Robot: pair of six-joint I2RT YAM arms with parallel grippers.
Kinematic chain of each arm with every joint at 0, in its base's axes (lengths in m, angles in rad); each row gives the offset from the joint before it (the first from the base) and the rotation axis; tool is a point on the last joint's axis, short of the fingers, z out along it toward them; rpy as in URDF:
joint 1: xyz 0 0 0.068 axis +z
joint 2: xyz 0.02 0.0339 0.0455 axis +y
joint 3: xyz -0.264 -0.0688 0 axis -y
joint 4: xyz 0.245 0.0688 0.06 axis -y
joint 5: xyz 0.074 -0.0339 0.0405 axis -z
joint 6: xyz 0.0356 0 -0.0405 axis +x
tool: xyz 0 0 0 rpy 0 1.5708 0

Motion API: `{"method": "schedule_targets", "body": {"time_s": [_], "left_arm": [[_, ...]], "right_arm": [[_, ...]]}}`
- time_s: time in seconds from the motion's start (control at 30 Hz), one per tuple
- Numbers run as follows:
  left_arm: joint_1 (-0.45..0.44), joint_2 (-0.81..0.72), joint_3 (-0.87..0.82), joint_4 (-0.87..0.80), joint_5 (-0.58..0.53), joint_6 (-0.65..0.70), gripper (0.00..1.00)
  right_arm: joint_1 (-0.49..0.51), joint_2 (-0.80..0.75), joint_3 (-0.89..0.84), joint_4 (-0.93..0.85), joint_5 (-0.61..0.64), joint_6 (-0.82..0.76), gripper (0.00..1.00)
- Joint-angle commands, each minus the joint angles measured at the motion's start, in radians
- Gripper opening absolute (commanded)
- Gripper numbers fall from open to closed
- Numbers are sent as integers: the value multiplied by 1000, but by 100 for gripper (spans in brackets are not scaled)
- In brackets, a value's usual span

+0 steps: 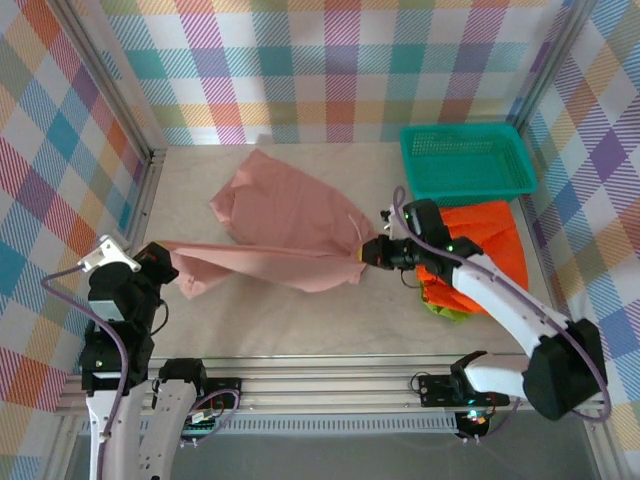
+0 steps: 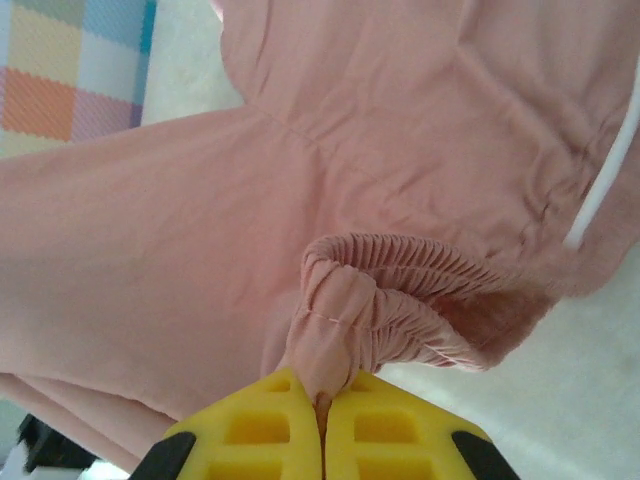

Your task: Fold and stack the shorts

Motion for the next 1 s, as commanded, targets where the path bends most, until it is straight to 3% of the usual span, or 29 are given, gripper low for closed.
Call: {"method": "schedule_targets", "body": {"time_s": [0.0,0.23,0.47,0.63,0.87,0.97], "left_arm": [[6,43,42,-114,-152,31,0],[6,184,154,-83,-103,107,0],[4,531,350,17,-26,169,0],[3,713,415,14,46,165,2],[-16,661,162,34,121,19,42],[-14,681,102,55,124,-16,65]], "right_arm": [[38,-29,-70,-86,61,106,0],[54,-45,-22,-273,192,193,0],[43,85,196,-360,335,175,0],[27,180,250,-350,309,164,0],[24,205,175,-323,332,156,0],[20,216,180,-309,321,151,0]]}}
